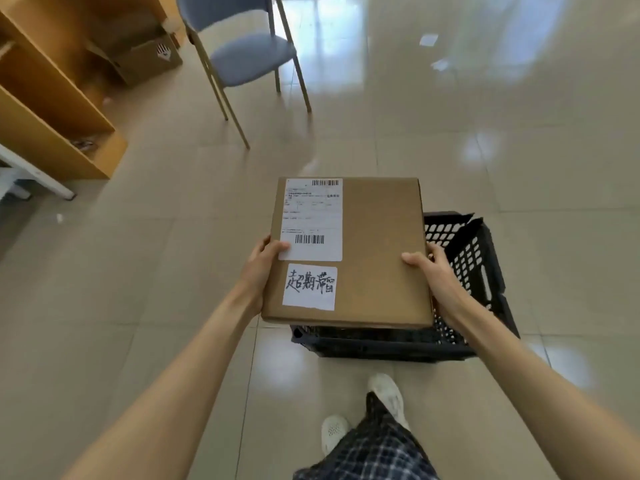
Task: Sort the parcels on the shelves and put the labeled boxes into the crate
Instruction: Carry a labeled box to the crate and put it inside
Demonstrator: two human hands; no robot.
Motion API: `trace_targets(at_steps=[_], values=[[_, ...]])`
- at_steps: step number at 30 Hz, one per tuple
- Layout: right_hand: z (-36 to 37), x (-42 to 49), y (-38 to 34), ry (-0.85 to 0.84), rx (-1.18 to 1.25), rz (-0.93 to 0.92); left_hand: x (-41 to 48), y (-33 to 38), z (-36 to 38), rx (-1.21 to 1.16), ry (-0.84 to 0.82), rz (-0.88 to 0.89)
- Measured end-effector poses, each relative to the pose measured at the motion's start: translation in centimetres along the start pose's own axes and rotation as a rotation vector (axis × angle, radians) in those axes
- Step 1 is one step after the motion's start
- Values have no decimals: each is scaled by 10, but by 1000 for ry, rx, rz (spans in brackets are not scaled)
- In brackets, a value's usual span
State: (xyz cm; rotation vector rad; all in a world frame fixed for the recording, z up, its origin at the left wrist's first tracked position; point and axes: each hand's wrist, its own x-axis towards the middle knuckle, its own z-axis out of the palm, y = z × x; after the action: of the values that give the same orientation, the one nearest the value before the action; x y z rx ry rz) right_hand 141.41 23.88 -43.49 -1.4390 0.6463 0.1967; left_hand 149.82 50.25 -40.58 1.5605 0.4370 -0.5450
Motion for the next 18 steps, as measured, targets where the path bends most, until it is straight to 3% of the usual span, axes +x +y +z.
trace_targets(at_steps=[7,18], values=[[-18,60,82,80,0,206,86,-68,26,138,-37,-172],[-40,139,119,31,-3,330,167,-104,64,274,-6,-245]])
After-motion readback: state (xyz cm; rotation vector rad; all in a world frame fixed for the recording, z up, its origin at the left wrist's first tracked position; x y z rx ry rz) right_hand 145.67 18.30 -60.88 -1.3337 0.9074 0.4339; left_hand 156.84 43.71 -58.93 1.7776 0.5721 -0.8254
